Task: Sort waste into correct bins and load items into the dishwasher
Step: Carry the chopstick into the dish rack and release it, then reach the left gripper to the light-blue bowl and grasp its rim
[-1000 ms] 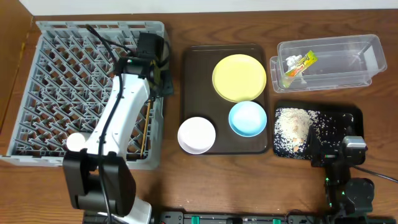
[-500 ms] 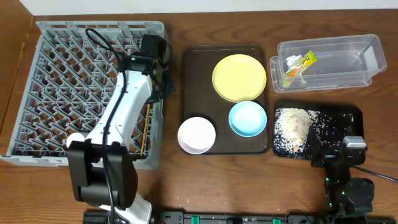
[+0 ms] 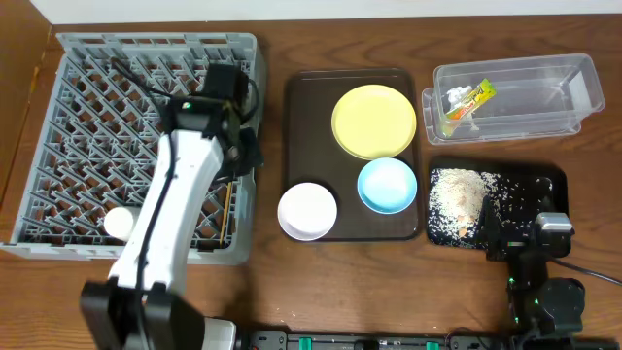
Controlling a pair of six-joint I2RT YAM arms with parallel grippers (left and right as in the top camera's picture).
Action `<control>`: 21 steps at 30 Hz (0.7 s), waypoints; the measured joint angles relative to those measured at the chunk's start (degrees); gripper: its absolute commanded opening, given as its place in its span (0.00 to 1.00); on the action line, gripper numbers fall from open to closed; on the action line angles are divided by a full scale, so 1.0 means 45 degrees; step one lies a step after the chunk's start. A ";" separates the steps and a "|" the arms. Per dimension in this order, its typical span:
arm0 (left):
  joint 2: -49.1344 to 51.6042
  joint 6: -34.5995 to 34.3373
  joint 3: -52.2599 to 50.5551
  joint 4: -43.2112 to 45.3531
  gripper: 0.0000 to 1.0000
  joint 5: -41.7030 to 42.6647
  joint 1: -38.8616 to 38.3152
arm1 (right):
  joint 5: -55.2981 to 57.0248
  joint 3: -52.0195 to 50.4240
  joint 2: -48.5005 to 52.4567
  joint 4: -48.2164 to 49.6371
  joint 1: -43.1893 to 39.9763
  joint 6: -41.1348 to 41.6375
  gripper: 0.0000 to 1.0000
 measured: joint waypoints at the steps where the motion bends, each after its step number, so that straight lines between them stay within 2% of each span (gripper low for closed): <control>1: -0.0160 0.0053 0.0044 -0.0175 0.08 0.0000 0.0000 | 0.0000 0.0000 0.0000 0.0000 0.0000 0.0000 0.99; 3: -0.0369 0.0155 0.0063 -0.0476 0.11 -0.0029 0.0000 | 0.0000 0.0000 0.0000 0.0000 0.0000 0.0000 0.99; 5: -0.0447 0.0359 0.0078 -0.0865 0.31 -0.0219 0.0000 | 0.0000 0.0000 0.0000 0.0000 0.0000 0.0000 0.99; 6: -0.0432 0.0432 0.0078 -0.0889 0.45 -0.0350 -0.0005 | 0.0000 0.0000 0.0000 0.0000 0.0000 0.0000 0.99; 7: -0.0418 0.0486 0.0078 -0.0923 0.49 -0.0423 0.0000 | -0.0005 0.0000 0.0000 0.0000 0.0000 0.0000 0.99; 15: -0.0418 0.0665 0.0078 -0.1190 0.50 -0.0612 0.0000 | 0.0000 0.0000 0.0000 0.0000 0.0000 0.0000 0.99; 18: -0.0418 0.0665 0.0078 -0.0869 0.45 -0.0034 0.0000 | 0.0000 0.0000 0.0000 0.0005 0.0000 0.0000 0.99; 21: -0.0418 0.0957 0.0078 -0.0053 0.45 0.0903 -0.0063 | 0.0000 0.0000 0.0000 0.0000 0.0000 0.0000 0.99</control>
